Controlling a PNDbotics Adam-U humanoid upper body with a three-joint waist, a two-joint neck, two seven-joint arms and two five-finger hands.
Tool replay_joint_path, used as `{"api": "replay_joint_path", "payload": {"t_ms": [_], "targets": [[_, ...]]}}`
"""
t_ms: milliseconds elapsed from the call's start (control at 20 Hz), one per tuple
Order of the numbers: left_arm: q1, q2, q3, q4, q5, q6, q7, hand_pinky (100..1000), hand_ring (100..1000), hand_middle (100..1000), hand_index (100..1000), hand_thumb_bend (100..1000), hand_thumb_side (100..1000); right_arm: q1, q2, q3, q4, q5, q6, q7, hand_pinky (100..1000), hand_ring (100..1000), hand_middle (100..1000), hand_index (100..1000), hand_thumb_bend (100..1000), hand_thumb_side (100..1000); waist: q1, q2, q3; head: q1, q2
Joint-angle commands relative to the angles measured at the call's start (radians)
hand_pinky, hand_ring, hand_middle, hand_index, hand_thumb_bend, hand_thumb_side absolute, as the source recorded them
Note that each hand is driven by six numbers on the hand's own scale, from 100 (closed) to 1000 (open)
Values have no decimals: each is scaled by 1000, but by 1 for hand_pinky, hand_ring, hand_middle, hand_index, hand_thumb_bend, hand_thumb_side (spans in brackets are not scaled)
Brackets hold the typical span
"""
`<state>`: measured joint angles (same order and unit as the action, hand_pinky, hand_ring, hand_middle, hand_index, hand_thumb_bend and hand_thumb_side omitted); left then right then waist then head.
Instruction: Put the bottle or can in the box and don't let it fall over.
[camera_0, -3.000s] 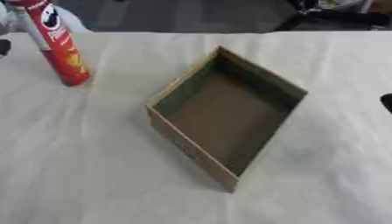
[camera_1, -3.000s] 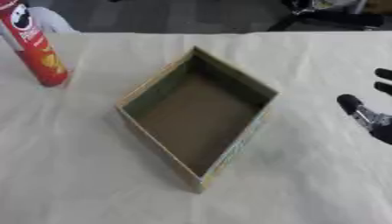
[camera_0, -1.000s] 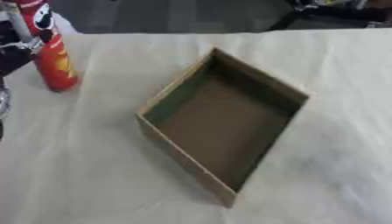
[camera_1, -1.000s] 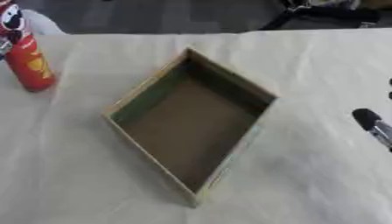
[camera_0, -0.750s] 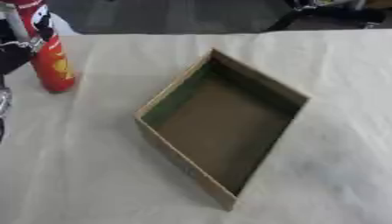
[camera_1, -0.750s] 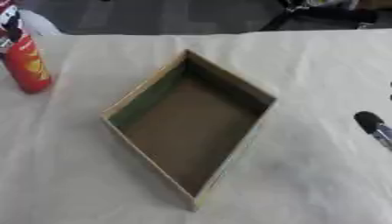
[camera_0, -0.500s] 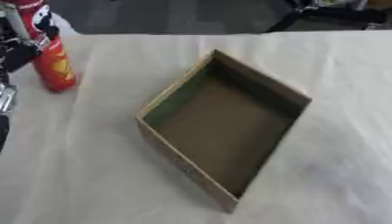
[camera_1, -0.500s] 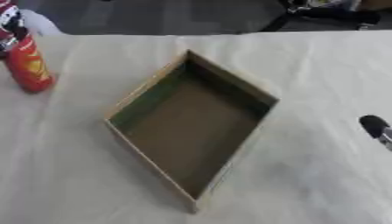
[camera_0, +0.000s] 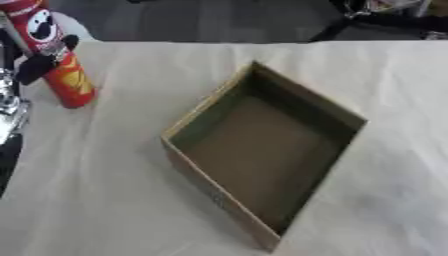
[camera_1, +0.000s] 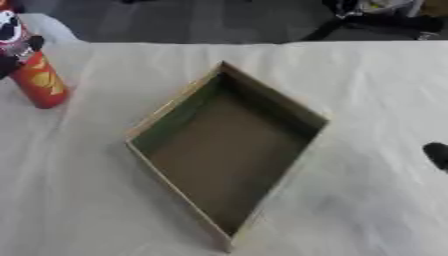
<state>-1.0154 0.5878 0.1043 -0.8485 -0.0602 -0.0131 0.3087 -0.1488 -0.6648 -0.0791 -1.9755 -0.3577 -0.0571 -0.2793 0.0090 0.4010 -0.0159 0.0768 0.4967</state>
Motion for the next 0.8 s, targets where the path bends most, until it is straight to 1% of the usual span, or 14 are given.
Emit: {"api": "replay_joint_path", "payload": {"t_ms": [50, 350, 550, 600, 650, 750, 800], "targets": [[-28, 41, 17, -6, 18, 3, 16, 908, 779, 635, 759, 778, 369, -9, -25, -7, -25, 0, -1, 5, 825, 813, 930, 862, 625, 100, -2, -16, -5, 3, -21], [-37, 42, 20, -4, 59, -17, 56, 915, 765, 617, 737, 775, 378, -15, -23, -5, -25, 2, 0, 9, 824, 811, 929, 861, 624, 100, -4, -6, -19, 6, -30], [-42, 39, 24, 5, 87, -29, 82, 876, 747, 599, 709, 755, 370, -18, -21, -5, -25, 4, 1, 10, 824, 809, 928, 860, 624, 100, -5, 0, -27, 7, -34], [-42, 38, 24, 6, 95, -33, 85, 850, 737, 596, 696, 736, 359, -17, -20, -5, -25, 5, 2, 10, 824, 808, 928, 859, 624, 100, -5, 2, -28, 8, -33], [-43, 37, 23, 8, 103, -37, 84, 846, 735, 593, 691, 729, 351, -17, -19, -6, -25, 6, 4, 8, 824, 808, 927, 859, 624, 100, -5, 2, -28, 8, -31], [-43, 36, 20, 10, 113, -45, 77, 831, 715, 587, 677, 703, 308, -17, -18, -5, -25, 8, 7, 7, 824, 807, 927, 859, 623, 100, -4, 4, -28, 7, -28], [-43, 35, 19, 12, 116, -47, 74, 820, 696, 580, 671, 676, 279, -18, -17, -5, -25, 8, 9, 7, 823, 806, 926, 858, 623, 100, -4, 5, -28, 7, -26]]}}
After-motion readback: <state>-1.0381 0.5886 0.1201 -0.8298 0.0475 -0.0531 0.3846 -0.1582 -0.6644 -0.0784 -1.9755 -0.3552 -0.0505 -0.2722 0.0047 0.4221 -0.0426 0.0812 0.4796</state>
